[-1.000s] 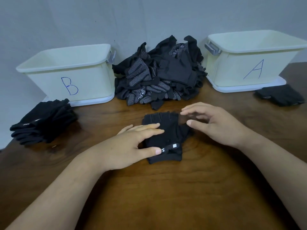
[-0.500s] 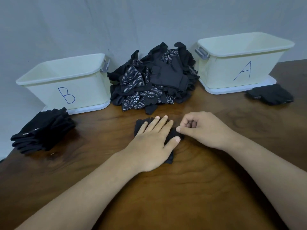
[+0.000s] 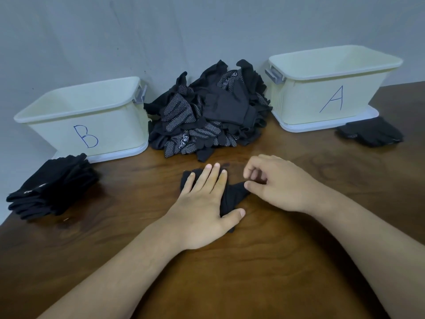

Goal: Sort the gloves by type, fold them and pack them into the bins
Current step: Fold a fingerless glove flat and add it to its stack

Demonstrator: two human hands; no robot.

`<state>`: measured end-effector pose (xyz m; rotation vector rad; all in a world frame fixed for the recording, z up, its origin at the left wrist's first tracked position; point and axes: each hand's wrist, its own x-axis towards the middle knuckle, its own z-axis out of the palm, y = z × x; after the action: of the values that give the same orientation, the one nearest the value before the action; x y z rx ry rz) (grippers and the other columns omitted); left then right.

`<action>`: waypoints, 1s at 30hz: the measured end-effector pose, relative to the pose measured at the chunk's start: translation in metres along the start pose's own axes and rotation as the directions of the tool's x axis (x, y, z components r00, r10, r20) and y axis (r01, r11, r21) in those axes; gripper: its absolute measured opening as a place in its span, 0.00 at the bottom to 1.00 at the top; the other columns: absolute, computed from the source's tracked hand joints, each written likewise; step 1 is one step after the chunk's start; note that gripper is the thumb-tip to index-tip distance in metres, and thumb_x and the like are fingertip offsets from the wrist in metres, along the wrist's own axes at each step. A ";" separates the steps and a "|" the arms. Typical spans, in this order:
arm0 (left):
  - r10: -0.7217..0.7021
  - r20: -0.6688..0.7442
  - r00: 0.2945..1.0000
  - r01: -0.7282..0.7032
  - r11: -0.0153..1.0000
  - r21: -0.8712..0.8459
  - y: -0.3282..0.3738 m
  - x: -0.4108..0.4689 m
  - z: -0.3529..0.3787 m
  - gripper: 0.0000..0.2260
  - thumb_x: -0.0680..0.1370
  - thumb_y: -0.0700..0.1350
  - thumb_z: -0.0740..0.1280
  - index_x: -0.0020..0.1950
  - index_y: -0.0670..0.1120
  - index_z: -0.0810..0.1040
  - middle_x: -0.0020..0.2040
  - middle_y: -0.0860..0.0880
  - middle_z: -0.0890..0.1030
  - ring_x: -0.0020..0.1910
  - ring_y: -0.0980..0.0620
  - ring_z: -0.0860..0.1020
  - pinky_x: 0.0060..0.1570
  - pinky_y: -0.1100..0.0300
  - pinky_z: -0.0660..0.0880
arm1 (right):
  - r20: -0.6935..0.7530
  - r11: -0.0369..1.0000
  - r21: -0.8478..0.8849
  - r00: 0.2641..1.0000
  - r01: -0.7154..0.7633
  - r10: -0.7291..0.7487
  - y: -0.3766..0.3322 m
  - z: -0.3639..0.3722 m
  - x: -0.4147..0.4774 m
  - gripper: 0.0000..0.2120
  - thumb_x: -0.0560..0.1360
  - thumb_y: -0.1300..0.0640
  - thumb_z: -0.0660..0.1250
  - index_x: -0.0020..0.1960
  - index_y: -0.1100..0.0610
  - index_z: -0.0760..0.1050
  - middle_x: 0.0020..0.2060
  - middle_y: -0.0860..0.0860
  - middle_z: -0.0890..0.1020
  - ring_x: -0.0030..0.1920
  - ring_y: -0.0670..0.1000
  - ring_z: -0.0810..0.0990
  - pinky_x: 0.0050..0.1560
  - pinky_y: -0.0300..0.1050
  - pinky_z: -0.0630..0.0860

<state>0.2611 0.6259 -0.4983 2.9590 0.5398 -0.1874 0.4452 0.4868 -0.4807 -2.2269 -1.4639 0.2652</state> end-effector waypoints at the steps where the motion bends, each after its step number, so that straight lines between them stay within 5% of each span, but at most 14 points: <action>1: 0.002 0.004 1.000 -0.002 1.000 -0.007 0.000 0.000 0.000 0.42 0.81 0.73 0.47 0.86 0.51 0.34 0.84 0.53 0.29 0.80 0.57 0.26 0.83 0.47 0.34 | -0.021 1.000 0.021 1.000 -0.010 0.011 -0.004 0.003 0.000 0.06 0.81 0.42 0.65 0.57 0.39 0.78 0.51 0.36 0.78 0.54 0.40 0.73 0.61 0.51 0.75; 7: -0.023 -0.037 0.999 0.021 0.999 -0.050 0.001 -0.003 0.001 0.49 0.77 0.79 0.46 0.86 0.49 0.35 0.85 0.53 0.31 0.80 0.57 0.26 0.83 0.46 0.34 | -0.007 0.997 -0.071 1.000 -0.007 0.007 -0.028 0.018 0.005 0.16 0.75 0.28 0.65 0.53 0.38 0.78 0.53 0.37 0.75 0.57 0.45 0.71 0.60 0.52 0.74; 12: -0.053 -0.046 0.998 0.050 0.997 -0.061 0.004 -0.003 0.001 0.52 0.74 0.81 0.47 0.86 0.49 0.36 0.85 0.52 0.33 0.81 0.55 0.26 0.82 0.44 0.34 | 0.066 0.996 0.053 0.996 -0.069 0.065 -0.036 0.015 0.012 0.06 0.77 0.40 0.71 0.48 0.40 0.79 0.51 0.40 0.77 0.60 0.49 0.73 0.63 0.56 0.74; 17: -0.063 -0.064 0.996 0.059 0.996 -0.074 0.004 -0.003 0.001 0.53 0.74 0.82 0.48 0.86 0.49 0.35 0.86 0.52 0.34 0.81 0.55 0.27 0.82 0.44 0.33 | 0.090 0.966 0.206 0.986 -0.158 0.143 -0.049 0.010 0.013 0.03 0.75 0.51 0.72 0.46 0.50 0.82 0.40 0.47 0.85 0.42 0.47 0.83 0.49 0.55 0.83; 22: -0.087 -0.152 0.984 0.062 0.985 -0.163 0.004 -0.007 0.002 0.53 0.74 0.81 0.50 0.86 0.50 0.36 0.86 0.52 0.34 0.81 0.56 0.27 0.83 0.46 0.35 | 0.075 0.920 0.336 0.979 -0.203 0.189 -0.060 0.009 0.017 0.02 0.77 0.54 0.70 0.48 0.50 0.81 0.41 0.47 0.86 0.44 0.49 0.84 0.51 0.55 0.82; 28: -0.096 -0.243 0.965 0.002 0.934 -0.357 -0.002 -0.011 0.000 0.51 0.75 0.79 0.53 0.86 0.52 0.35 0.85 0.57 0.32 0.80 0.62 0.27 0.83 0.47 0.36 | 0.036 0.837 0.522 0.985 -0.161 0.167 -0.059 0.019 0.012 0.10 0.81 0.61 0.66 0.52 0.45 0.74 0.48 0.51 0.84 0.42 0.54 0.86 0.46 0.61 0.85; 30: -0.114 -0.291 0.950 -0.055 0.855 -0.515 -0.007 -0.014 -0.001 0.48 0.77 0.77 0.53 0.86 0.55 0.37 0.85 0.60 0.34 0.80 0.66 0.29 0.83 0.48 0.36 | 0.016 0.785 0.609 0.992 -0.111 0.128 -0.056 0.021 0.008 0.13 0.84 0.64 0.64 0.52 0.45 0.77 0.50 0.46 0.82 0.46 0.52 0.83 0.44 0.54 0.86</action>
<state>0.2457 0.6277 -0.4960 2.4508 0.5632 0.3788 0.3943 0.5186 -0.4717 -1.7716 -1.0191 0.6502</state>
